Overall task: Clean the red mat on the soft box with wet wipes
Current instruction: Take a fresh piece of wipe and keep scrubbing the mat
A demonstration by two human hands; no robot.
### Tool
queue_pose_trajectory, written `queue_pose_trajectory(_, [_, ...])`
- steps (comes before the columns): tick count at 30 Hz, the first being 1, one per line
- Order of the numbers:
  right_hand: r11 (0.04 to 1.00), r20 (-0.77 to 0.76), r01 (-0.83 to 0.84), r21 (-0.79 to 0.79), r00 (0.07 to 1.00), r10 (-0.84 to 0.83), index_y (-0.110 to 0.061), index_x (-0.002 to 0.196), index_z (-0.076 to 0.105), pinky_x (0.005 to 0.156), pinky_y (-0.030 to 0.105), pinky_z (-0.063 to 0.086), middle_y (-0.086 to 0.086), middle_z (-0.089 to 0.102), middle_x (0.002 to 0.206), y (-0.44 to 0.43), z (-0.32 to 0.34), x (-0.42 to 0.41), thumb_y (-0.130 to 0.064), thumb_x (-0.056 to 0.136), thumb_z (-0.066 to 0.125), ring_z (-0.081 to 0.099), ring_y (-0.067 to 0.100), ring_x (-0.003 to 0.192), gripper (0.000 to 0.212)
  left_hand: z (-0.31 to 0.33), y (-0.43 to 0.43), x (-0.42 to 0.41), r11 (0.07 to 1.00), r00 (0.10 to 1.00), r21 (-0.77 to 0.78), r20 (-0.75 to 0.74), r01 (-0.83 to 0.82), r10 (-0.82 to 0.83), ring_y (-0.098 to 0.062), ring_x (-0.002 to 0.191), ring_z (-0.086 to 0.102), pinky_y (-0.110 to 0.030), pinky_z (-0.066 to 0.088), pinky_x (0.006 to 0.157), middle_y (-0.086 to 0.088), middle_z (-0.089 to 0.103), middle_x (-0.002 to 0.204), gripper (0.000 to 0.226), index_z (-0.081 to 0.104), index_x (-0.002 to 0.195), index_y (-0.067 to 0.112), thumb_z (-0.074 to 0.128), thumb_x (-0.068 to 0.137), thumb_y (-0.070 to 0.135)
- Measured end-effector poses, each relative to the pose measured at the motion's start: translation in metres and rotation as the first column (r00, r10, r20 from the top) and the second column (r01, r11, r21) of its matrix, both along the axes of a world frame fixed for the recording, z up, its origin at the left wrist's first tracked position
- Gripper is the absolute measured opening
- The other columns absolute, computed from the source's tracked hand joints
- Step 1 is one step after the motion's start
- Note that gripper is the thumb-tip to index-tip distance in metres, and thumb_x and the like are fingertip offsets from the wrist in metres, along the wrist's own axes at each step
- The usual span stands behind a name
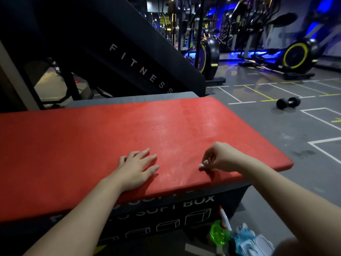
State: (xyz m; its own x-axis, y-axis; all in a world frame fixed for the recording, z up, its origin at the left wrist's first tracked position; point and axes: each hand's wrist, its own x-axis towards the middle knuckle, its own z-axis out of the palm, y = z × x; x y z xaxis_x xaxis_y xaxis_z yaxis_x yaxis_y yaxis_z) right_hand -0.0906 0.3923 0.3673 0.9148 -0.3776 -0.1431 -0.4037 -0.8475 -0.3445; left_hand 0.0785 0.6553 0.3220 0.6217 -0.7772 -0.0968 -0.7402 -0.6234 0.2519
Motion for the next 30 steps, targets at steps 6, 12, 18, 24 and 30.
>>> queue_pose_trajectory(6, [0.992, 0.325, 0.124, -0.018, 0.939, -0.112, -0.009, 0.089, 0.075, 0.06, 0.021, 0.04, 0.007, 0.069, 0.084, -0.008, -0.025, 0.047, -0.023, 0.089, 0.071, 0.065, 0.019, 0.076, 0.015, -0.008, -0.022, 0.02, 0.994, 0.993, 0.002, 0.037, -0.111, 0.111, -0.016, 0.156, 0.007, -0.052, 0.008, 0.123, 0.011, 0.009, 0.17, 0.059, 0.026, 0.158, 0.043, 0.036, 0.103, 0.061])
queue_pose_trajectory(12, [0.998, -0.016, 0.062, -0.007, 0.998, -0.062, -0.015, 0.059, 0.067, 0.055, 0.025, 0.044, 0.001, 0.064, 0.053, -0.018, 0.003, 0.046, -0.034, 0.08, 0.074, 0.057, 0.009, 0.054, 0.029, -0.002, -0.055, 0.032, 0.985, 0.988, -0.097, 0.045, -0.145, 0.15, -0.014, 0.156, 0.009, -0.052, 0.008, 0.124, 0.01, 0.011, 0.17, 0.059, 0.026, 0.159, 0.04, 0.038, 0.104, 0.057])
queue_pose_trajectory(18, [0.995, 0.263, 0.101, -0.023, 0.96, -0.092, -0.013, 0.078, 0.076, 0.05, 0.007, 0.034, 0.001, 0.073, 0.075, -0.02, -0.019, 0.07, -0.015, 0.084, 0.067, 0.061, 0.003, 0.061, 0.011, -0.012, -0.064, 0.055, 0.948, 0.953, -0.136, 0.057, -0.288, 0.298, -0.014, 0.156, 0.011, -0.049, 0.011, 0.125, 0.006, 0.015, 0.17, 0.057, 0.029, 0.158, 0.039, 0.038, 0.104, 0.055])
queue_pose_trajectory(24, [0.992, 0.301, 0.12, -0.025, 0.948, -0.107, -0.015, 0.075, 0.073, 0.062, 0.025, 0.04, 0.003, 0.071, 0.077, -0.043, -0.024, 0.093, -0.019, 0.082, 0.067, 0.064, 0.016, 0.075, 0.01, -0.027, -0.071, 0.059, 0.958, 0.951, -0.064, 0.119, -0.28, 0.285, -0.011, 0.157, -0.002, -0.051, 0.0, 0.125, 0.01, 0.003, 0.171, 0.058, 0.012, 0.161, 0.045, 0.022, 0.105, 0.056])
queue_pose_trajectory(30, [0.998, 0.132, 0.055, -0.035, 0.99, -0.05, -0.009, 0.071, 0.067, 0.056, 0.029, 0.043, 0.003, 0.062, 0.063, -0.048, -0.025, 0.093, -0.022, 0.069, 0.068, 0.054, 0.012, 0.06, 0.013, -0.032, -0.071, 0.059, 0.967, 0.954, -0.027, 0.159, -0.253, 0.254, -0.011, 0.157, -0.01, -0.052, -0.004, 0.126, 0.011, -0.007, 0.171, 0.058, 0.0, 0.161, 0.045, 0.015, 0.106, 0.054])
